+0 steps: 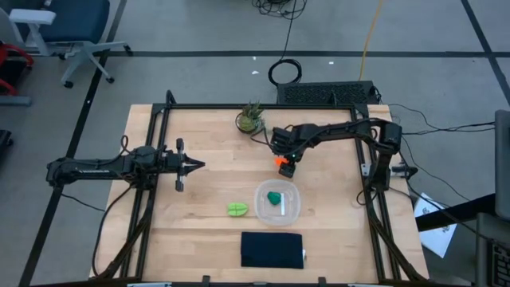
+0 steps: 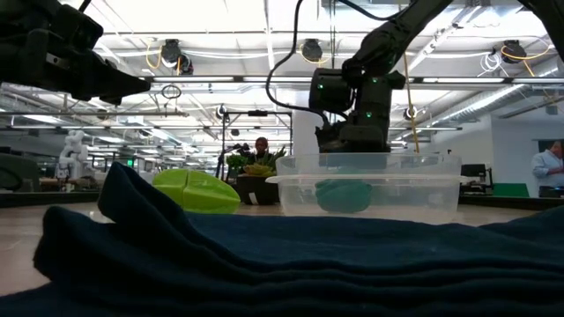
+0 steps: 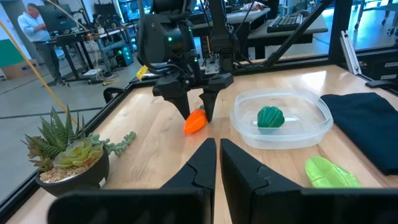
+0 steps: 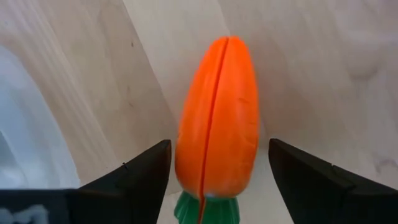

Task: Pick and placing Produce into tupperware
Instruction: Put the orange carrot into the transparent container

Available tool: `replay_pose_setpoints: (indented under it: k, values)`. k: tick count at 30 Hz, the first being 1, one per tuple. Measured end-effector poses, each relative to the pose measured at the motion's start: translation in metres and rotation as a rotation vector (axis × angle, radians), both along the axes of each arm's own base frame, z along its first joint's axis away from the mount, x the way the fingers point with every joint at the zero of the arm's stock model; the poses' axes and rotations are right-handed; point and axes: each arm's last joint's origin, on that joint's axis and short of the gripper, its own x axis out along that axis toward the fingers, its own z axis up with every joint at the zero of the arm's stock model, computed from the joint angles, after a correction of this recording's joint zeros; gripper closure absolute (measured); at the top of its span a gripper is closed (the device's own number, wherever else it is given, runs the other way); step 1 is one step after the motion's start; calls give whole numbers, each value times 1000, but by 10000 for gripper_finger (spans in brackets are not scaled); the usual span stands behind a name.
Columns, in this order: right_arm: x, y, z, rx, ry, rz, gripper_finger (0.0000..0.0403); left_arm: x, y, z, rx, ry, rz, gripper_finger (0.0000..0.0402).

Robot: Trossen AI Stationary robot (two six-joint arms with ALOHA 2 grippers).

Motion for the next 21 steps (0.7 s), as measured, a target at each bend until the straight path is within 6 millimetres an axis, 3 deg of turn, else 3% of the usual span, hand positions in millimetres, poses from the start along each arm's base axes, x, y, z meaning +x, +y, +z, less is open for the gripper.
replay_pose_setpoints:
  k: [16, 21]
  values:
    - [1, -1, -2, -8, -28, -5, 260, 0, 0, 0, 0, 0, 0, 376]
    - [1, -1, -2, -8, -28, -6, 256, 0, 0, 0, 0, 0, 0, 376]
